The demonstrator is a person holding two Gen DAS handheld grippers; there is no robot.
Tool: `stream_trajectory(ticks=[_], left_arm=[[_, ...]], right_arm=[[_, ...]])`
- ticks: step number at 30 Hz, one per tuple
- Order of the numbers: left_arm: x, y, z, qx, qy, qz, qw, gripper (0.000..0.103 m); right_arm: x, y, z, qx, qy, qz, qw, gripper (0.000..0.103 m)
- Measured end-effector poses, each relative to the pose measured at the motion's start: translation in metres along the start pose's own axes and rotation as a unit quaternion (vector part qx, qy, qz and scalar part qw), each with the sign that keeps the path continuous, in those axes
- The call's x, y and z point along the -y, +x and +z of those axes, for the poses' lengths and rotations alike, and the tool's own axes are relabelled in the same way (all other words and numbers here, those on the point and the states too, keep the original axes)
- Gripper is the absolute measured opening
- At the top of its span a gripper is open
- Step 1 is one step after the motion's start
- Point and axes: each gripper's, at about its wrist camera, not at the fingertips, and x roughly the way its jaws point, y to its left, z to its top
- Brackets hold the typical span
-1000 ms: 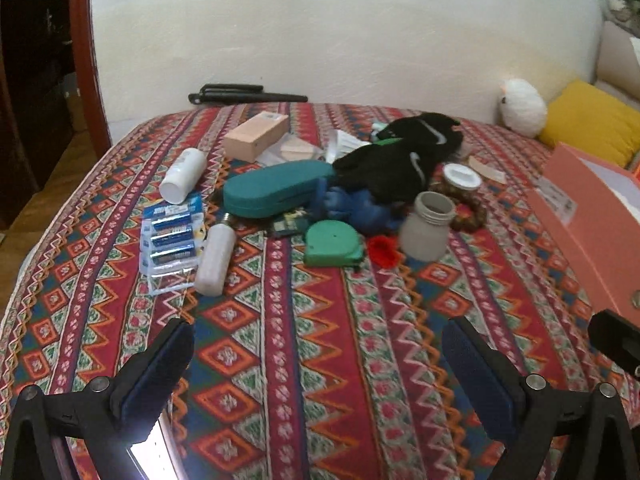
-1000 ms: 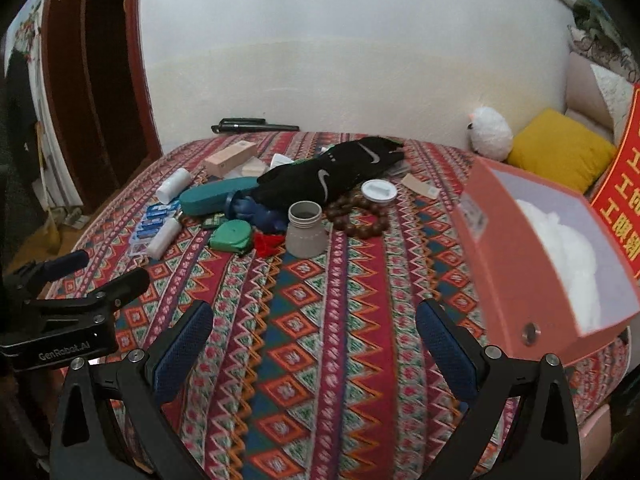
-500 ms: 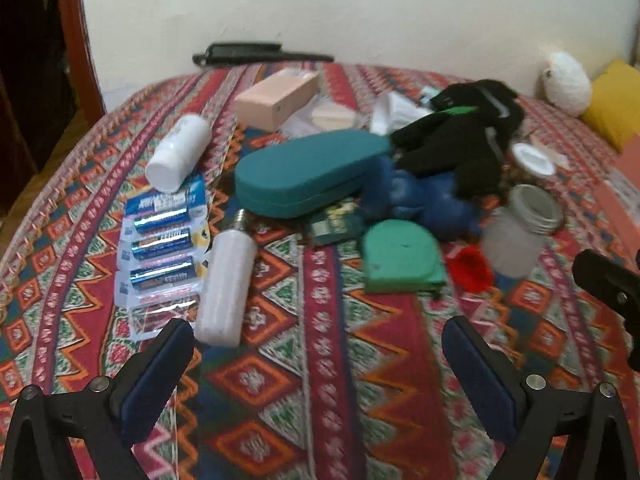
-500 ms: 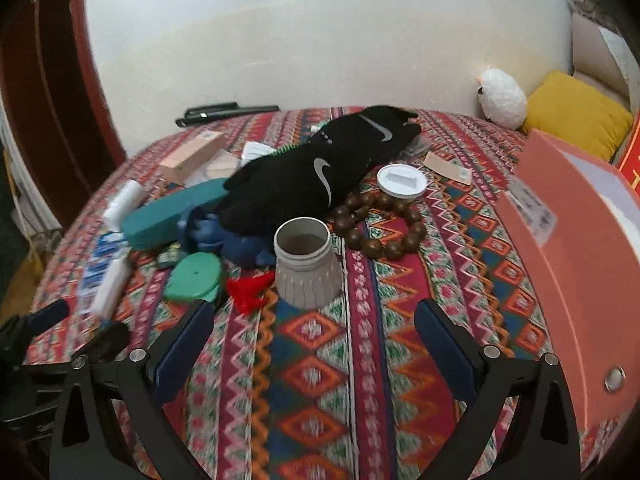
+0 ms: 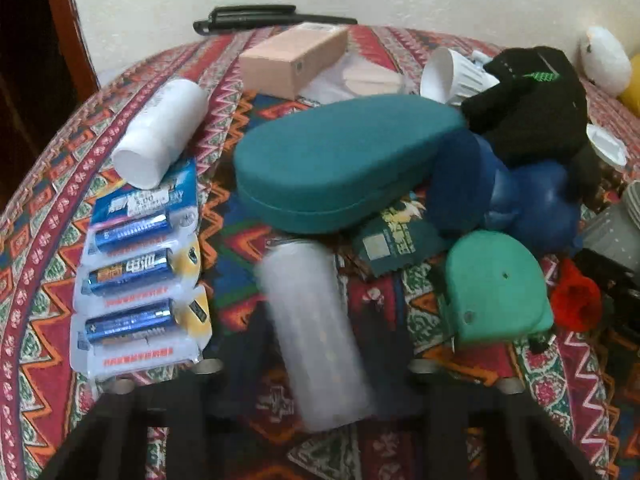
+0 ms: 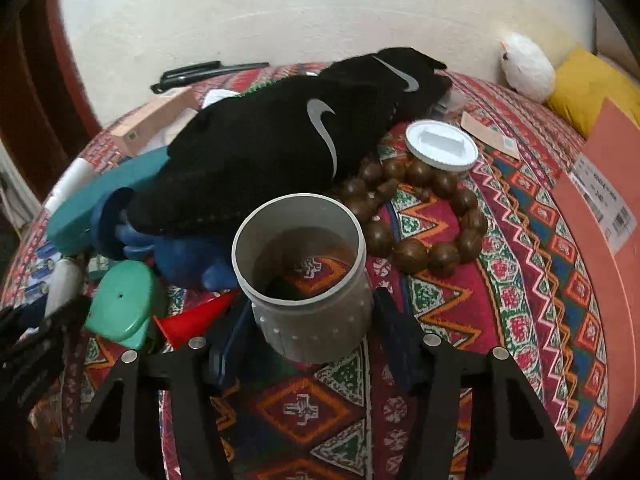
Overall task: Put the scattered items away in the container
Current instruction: 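Grasp the grey cup with the right tool while the left grasps the white bottle, then carry the cup and bottle to the pink box and release both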
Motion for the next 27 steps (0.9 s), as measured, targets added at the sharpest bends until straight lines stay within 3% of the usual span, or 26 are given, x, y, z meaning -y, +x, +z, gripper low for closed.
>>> stream_trajectory(ticks=[5,15,27], left_arm=[[-0.006,-0.020,-0.006,0.000,-0.025,-0.021,0.9995,0.026],[0.018,-0.111,-0.030,0.041,-0.009,-0.038,0.9984,0.026],[0.101,-0.217,-0.093,0.072,0.055,-0.098,0.9911,0.027]], right_arm=[[0.014,-0.032,-0.004,0.020,0.014,0.013,1.000,0.061],[0.029,-0.139,-0.032,0.062,0.005,0.033,0.997,0.061],[0.059,-0.250,-0.113,0.071,-0.008,0.036,0.997,0.061]])
